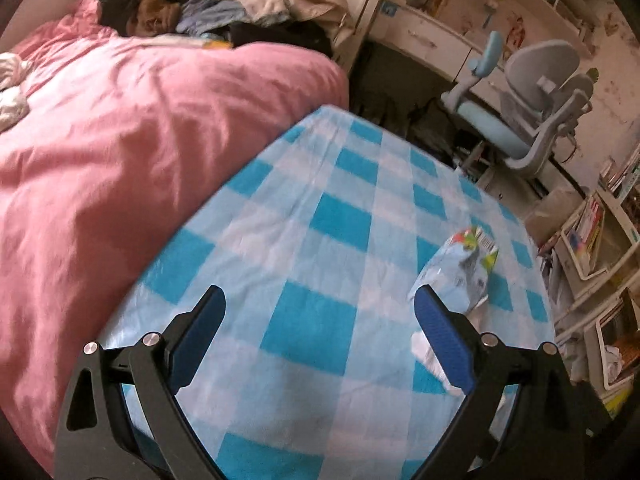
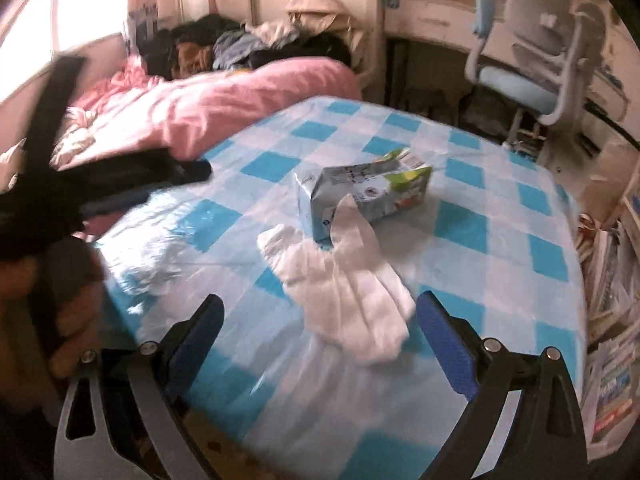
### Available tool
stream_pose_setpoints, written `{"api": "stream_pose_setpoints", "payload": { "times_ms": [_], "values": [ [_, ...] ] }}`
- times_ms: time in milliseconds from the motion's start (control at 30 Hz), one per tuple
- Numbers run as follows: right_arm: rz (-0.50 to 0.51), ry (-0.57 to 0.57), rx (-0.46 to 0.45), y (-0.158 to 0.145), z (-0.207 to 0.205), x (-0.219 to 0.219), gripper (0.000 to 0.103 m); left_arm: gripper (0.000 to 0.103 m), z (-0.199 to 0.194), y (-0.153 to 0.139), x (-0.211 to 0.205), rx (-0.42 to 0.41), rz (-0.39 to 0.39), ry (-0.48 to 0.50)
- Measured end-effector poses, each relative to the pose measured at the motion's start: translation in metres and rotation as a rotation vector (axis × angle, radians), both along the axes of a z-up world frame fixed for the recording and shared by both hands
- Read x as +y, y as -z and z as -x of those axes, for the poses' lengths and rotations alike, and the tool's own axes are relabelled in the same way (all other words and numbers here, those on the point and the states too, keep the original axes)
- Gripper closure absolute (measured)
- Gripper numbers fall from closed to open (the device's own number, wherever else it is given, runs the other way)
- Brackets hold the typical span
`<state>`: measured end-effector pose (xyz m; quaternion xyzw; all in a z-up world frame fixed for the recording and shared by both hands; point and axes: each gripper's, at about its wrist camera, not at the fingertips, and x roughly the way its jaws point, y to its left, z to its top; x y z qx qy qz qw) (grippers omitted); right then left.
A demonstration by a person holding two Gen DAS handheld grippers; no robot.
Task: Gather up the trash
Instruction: 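Grasp the white tissue with the right tool while the left grasps the milk carton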
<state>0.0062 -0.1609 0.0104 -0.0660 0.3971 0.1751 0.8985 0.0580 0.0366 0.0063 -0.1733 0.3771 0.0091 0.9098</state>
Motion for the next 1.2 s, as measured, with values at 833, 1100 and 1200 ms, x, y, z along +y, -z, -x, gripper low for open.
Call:
{"api": "stream_pose_setpoints", "payload": {
  "times_ms": [833,1100,1200],
  "values": [
    [-0.042,0.134,0.121,0.019,0.019,-0.072,0.087,0.011,-0.073,0.004,-0.147,0.022,-0.363,0.413],
    [-0.05,0.11,0.096,0.021,0.014,-0.064,0.084,0.022,-0.097,0.03,-0.161,0.106,-0.382,0.436],
    [-0.054,0.104,0.093,0.021,0.011,-0.06,0.084,0.04,-0.099,0.034,-0.152,0.122,-0.335,0.42]
  ]
}}
